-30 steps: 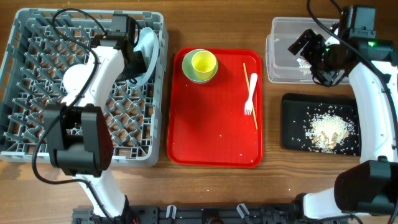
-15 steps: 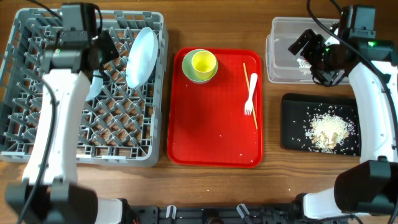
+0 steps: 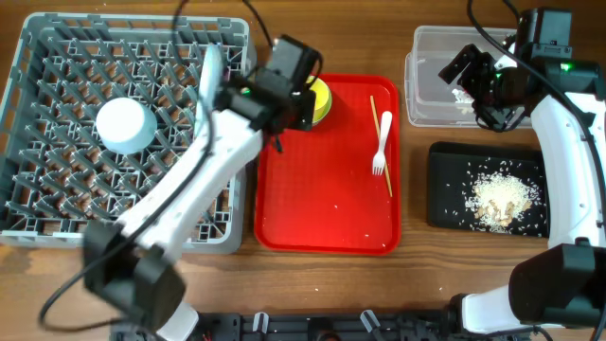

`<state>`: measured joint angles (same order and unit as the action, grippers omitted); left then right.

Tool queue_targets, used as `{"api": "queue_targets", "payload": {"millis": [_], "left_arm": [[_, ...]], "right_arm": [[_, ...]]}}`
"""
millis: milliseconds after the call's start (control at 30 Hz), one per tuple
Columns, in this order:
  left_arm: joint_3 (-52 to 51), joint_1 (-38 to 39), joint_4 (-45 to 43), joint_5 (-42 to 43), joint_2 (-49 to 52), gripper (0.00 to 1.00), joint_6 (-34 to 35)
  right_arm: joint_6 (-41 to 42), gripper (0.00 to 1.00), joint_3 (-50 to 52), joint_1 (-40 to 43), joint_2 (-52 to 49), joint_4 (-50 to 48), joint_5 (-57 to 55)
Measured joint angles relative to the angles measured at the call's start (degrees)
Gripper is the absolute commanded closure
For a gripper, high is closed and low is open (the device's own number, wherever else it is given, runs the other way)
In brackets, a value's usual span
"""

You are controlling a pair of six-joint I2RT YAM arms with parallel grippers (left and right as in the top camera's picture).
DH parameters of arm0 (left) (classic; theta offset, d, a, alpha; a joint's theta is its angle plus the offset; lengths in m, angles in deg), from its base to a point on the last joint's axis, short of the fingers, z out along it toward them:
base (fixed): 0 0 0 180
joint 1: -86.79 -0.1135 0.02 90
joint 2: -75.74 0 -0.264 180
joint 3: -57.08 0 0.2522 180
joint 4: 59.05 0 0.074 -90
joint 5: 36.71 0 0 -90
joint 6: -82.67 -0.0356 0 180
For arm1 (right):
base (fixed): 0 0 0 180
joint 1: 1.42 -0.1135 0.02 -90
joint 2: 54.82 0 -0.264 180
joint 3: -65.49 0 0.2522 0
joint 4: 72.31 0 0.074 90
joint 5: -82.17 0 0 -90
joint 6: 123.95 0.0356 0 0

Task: Sort waste into correct bins and load items into the dishwasher rack
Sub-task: 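Move the left gripper to the yellow cup and grasp its rim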

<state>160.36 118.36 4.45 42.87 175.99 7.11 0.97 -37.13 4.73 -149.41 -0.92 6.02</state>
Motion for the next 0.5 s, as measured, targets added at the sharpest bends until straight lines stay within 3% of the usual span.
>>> {"api": "queue_targets", "payload": {"millis": [167, 433, 467, 500], "left_arm": [[-0.07, -2.27, -0.72, -14.91, 4.92, 0.96, -0.22], [-0.07, -10.56, 0.57, -20.44, 4.79, 0.96, 0.31], [-0.07, -11.15, 0.72, -20.46, 4.74, 0.94, 0.96], [-0.07, -12.20, 1.16, -20.59, 4.42, 0.85, 1.33]], "right_arm": [[0.00, 0.01, 0.00, 0.00, 0.00, 0.00, 0.00], [0.00, 0.00, 0.00, 0.00, 0.00, 0.00, 0.00], [0.00, 0.00, 0.00, 0.00, 0.00, 0.00, 0.00], [0.00, 0.00, 0.00, 0.00, 0.00, 0.00, 0.00]]}}
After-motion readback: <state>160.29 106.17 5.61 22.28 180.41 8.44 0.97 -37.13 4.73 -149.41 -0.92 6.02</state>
